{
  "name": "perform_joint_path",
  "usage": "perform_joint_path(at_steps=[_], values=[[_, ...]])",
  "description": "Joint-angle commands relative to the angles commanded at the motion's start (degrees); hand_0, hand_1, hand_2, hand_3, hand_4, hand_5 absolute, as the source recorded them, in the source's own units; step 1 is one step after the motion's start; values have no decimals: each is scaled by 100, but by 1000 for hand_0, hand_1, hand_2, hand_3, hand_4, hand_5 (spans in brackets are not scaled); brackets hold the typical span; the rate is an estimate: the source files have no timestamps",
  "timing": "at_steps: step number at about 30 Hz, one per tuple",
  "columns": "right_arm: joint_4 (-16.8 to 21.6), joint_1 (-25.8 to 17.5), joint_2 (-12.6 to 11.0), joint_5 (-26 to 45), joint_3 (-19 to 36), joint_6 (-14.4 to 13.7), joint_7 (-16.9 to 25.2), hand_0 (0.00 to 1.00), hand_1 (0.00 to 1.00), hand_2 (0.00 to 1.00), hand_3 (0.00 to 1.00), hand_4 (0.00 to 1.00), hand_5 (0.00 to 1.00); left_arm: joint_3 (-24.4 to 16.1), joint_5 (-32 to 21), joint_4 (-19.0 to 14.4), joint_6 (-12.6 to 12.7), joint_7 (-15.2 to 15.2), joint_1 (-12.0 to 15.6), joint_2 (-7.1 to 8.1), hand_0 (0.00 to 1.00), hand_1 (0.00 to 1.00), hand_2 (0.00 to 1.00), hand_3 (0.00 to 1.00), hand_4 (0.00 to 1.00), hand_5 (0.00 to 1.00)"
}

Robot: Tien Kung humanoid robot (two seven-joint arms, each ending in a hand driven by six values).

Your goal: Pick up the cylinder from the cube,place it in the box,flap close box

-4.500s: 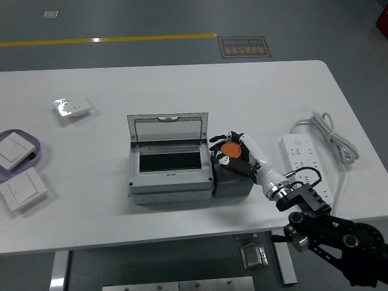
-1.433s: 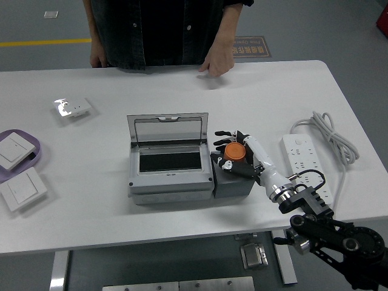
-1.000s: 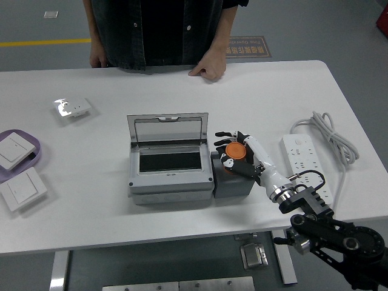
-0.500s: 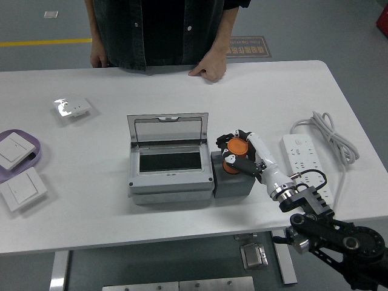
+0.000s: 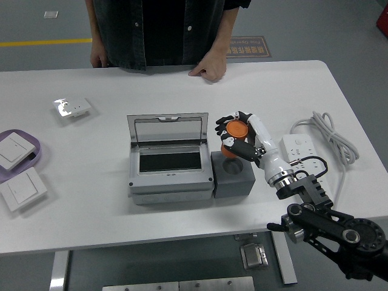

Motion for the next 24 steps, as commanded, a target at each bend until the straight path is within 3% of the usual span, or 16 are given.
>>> perform_joint_path(at_steps=[5, 6, 11, 12, 23, 24], values=[[131, 417, 190, -607, -119, -57, -588, 411, 389, 370, 278, 2, 2, -156, 158, 25, -49, 63, 12, 1, 626, 622, 553, 604, 657, 353], [107, 521, 250, -754, -170, -51, -732, 231, 266, 324, 255, 2, 2, -194, 201, 28, -66, 82, 14, 4, 625, 622, 553, 604, 668, 370], [102, 923, 495, -1558, -363, 137, -1460, 231, 266, 324, 255, 2, 2, -353, 368, 47, -135, 162, 17, 22, 625, 622, 553, 604, 668, 370], [128, 997, 543, -1761, -392, 232, -1627, 112, 205, 311, 244, 2, 2, -379, 394, 50, -146, 175, 19, 25, 626, 622, 553, 603, 672, 367], [353, 1671, 1016, -3921, -835, 1710, -3448, 109, 215, 343, 272, 2, 2, -548, 584, 64, -209, 248, 18, 28, 626, 621, 553, 603, 680, 385], [324, 1717, 1056, -4115, -903, 1845, -3606, 136, 257, 406, 340, 2, 2, -553, 592, 64, -209, 249, 14, 29, 627, 622, 553, 604, 679, 392]])
